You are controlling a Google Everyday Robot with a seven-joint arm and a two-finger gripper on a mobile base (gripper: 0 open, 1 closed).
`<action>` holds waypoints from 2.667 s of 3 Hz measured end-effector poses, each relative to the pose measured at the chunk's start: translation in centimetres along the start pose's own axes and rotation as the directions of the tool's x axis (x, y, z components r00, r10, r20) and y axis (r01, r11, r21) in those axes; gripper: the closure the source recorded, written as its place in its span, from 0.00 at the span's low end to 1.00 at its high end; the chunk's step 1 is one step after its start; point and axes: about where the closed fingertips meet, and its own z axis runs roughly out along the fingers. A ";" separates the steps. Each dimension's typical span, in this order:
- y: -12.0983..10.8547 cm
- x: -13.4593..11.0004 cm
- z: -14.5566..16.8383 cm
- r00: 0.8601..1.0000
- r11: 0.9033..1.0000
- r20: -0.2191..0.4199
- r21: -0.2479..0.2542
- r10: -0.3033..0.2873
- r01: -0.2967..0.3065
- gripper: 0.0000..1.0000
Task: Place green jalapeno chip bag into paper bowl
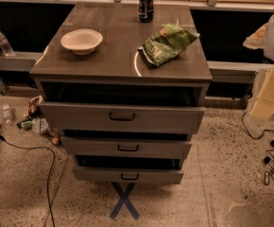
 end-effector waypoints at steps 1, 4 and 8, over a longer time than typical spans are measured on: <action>-0.8 -0.4 0.2 1.000 1.000 0.011 0.007 0.009 -0.009 0.00; -11.4 -6.1 3.9 0.955 0.971 0.222 0.083 0.199 -0.222 0.00; -28.8 -10.2 10.8 0.701 0.817 0.556 0.065 0.447 -0.573 0.00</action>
Offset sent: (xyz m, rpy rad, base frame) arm 0.1397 0.0317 0.0052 0.1742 -0.1084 -0.1122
